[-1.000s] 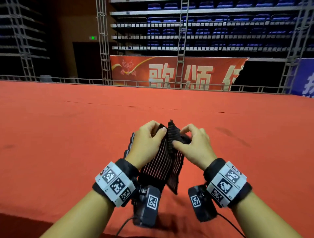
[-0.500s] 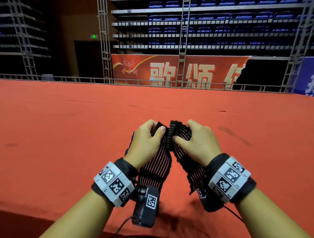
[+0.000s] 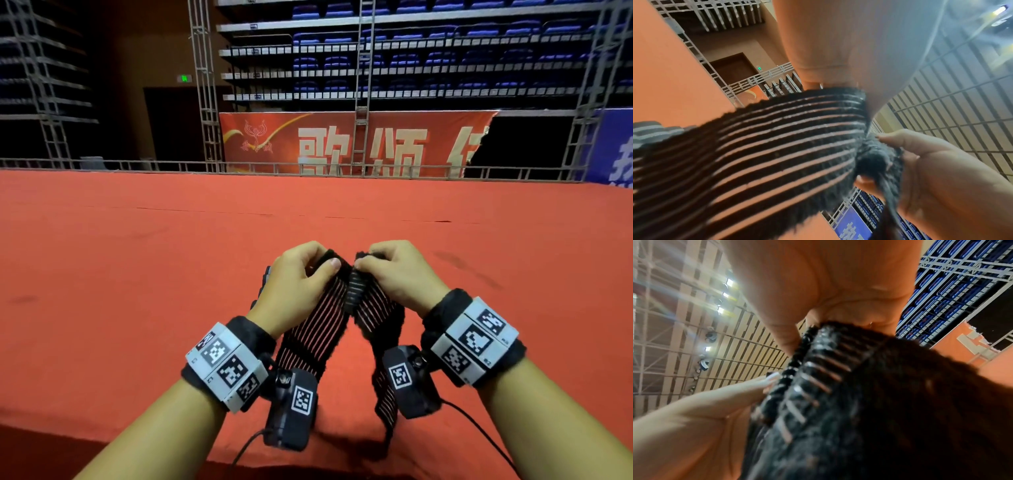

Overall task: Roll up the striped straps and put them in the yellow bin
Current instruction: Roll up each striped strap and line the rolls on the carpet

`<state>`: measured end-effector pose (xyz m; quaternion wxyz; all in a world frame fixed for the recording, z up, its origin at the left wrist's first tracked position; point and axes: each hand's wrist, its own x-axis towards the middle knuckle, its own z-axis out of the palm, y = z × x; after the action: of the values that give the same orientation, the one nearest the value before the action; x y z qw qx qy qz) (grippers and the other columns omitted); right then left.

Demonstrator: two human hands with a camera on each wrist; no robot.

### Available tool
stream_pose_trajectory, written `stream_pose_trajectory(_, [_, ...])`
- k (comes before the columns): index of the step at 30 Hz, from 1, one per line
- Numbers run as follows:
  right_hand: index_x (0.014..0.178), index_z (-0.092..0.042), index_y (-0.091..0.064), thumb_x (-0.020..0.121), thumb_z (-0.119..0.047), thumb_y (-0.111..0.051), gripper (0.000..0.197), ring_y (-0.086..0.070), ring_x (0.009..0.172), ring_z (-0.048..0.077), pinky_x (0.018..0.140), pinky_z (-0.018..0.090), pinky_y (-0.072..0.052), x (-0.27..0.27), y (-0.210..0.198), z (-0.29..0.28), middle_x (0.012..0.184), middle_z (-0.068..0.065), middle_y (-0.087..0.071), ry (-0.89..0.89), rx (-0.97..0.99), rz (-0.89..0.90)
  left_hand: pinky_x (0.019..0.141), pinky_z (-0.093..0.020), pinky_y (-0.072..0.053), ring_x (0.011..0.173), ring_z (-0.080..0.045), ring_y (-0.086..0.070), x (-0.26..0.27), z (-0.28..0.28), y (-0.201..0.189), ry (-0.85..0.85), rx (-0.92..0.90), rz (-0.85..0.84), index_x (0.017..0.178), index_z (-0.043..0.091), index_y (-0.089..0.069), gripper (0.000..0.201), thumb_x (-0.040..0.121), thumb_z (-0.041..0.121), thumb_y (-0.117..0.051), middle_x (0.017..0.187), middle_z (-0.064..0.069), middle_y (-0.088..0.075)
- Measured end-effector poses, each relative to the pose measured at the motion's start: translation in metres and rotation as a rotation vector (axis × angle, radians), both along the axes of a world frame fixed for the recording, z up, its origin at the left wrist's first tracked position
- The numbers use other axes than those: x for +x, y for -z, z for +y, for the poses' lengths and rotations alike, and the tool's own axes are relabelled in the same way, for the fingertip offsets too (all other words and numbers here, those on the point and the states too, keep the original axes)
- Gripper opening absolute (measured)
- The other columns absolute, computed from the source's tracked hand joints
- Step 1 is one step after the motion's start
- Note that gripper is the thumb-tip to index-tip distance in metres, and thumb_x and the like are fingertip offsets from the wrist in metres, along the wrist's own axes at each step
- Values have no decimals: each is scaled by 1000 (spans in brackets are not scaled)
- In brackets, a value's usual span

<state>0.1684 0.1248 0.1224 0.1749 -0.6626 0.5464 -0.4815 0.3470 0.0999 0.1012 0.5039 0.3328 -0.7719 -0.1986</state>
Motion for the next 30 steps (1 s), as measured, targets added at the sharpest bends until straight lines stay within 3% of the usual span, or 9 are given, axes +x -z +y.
stream_pose_trajectory(3, [53, -18, -47, 84, -5, -59, 36, -41, 56, 9, 56, 29, -34, -4, -14, 9, 53, -9, -44, 31, -156, -146, 61, -37, -40, 64, -16, -45, 3, -7, -2, -96, 95, 125, 77, 1, -53, 29, 93, 25, -59, 67, -6, -51])
stream_pose_trajectory(8, [71, -10, -55, 89, 8, -49, 27, -54, 58, 8, 54, 22, -48, -4, -33, 30, 66, 1, -58, -69, -229, -429, 65, -35, -41, 69, -17, -50, 11, -15, -2, -151, 276, 281, 77, 1, -56, 28, 93, 23, -61, 72, -10, -55])
stream_pose_trajectory(11, [75, -8, -52, 85, 11, -48, 22, -54, 59, 21, 57, 33, -46, 2, -26, 27, 65, 13, -56, -54, -181, -424, 66, -36, -41, 72, -19, -51, 1, 0, -9, -51, 315, 350, 86, -10, -52, 36, 95, 24, -59, 76, -10, -54])
stream_pose_trajectory(15, [71, -13, -49, 79, 5, -53, 20, -43, 47, 14, 50, 30, -35, 11, -6, 21, 50, -6, -47, 6, -116, -283, 69, -37, -47, 73, -18, -56, -14, 20, -21, 32, 293, 416, 88, -3, -58, 22, 99, 15, -55, 76, -9, -59])
stream_pose_trajectory(18, [62, -20, -45, 68, -7, -62, 22, -47, 54, 15, 54, 32, -38, 15, -4, 27, 54, -7, -47, 5, -99, -277, 64, -35, -43, 64, -11, -49, -17, 25, -24, -8, 194, 386, 76, 11, -54, 24, 99, 18, -55, 67, 1, -52])
stream_pose_trajectory(20, [63, -20, -46, 64, -17, -63, 17, -50, 58, 15, 57, 32, -40, 18, -7, 32, 57, -6, -50, -37, -94, -348, 65, -42, -47, 67, -14, -51, -19, 28, -25, -17, 163, 400, 78, 7, -54, 26, 97, 25, -56, 70, -7, -55])
stream_pose_trajectory(24, [69, -17, -53, 86, -16, -59, 18, -56, 67, 14, 67, 36, -44, 18, -11, 39, 67, -4, -58, -120, -125, -428, 76, -58, -51, 75, -21, -58, -23, 32, -25, 11, 227, 448, 92, 0, -55, 37, 91, 36, -53, 83, -17, -62])
stream_pose_trajectory(27, [75, -14, -55, 97, -8, -52, 22, -56, 70, 12, 67, 33, -47, 17, -16, 45, 73, -1, -59, -147, -217, -364, 79, -52, -54, 81, -22, -64, -28, 35, -27, 38, 297, 485, 95, 4, -61, 22, 100, 23, -51, 91, -14, -68])
stream_pose_trajectory(30, [78, -13, -58, 97, -9, -53, 19, -57, 69, 11, 65, 30, -48, 18, -22, 47, 75, 0, -61, -121, -279, -313, 65, -30, -54, 75, -15, -65, -33, 40, -30, 102, 354, 561, 95, 6, -64, 20, 102, 15, -48, 83, -5, -70])
